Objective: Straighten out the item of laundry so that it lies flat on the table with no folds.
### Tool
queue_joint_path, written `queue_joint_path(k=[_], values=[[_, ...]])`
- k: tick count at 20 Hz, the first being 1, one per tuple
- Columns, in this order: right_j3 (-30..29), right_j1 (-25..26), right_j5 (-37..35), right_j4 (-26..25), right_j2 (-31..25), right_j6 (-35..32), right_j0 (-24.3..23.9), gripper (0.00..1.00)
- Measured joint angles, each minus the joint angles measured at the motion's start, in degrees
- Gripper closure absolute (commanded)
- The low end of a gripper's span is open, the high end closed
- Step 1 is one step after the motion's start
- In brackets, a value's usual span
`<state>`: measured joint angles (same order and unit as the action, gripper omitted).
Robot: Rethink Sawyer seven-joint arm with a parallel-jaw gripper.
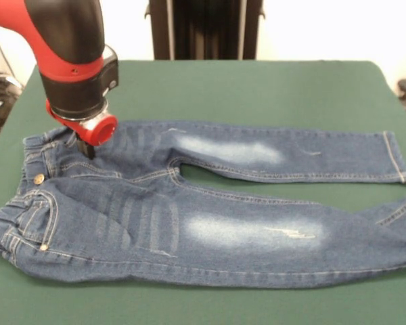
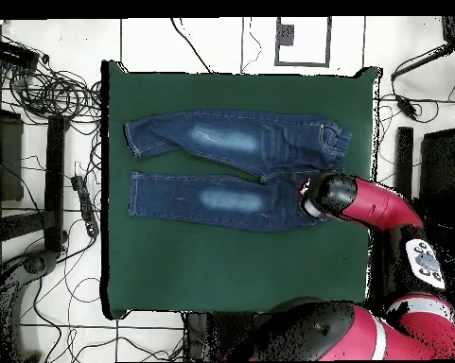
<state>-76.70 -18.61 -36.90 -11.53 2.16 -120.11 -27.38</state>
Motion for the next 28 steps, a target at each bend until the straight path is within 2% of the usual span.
queue_joint_path(k=[7,18,28], values=[[-0.5,0.0,0.1,1.9,0.9,0.0,0.0,1.0],[-6.3,-2.4,0.6,3.7,3.1,0.0,0.4,1.0],[-13.0,-5.5,7.1,6.5,3.5,0.0,0.3,1.0]])
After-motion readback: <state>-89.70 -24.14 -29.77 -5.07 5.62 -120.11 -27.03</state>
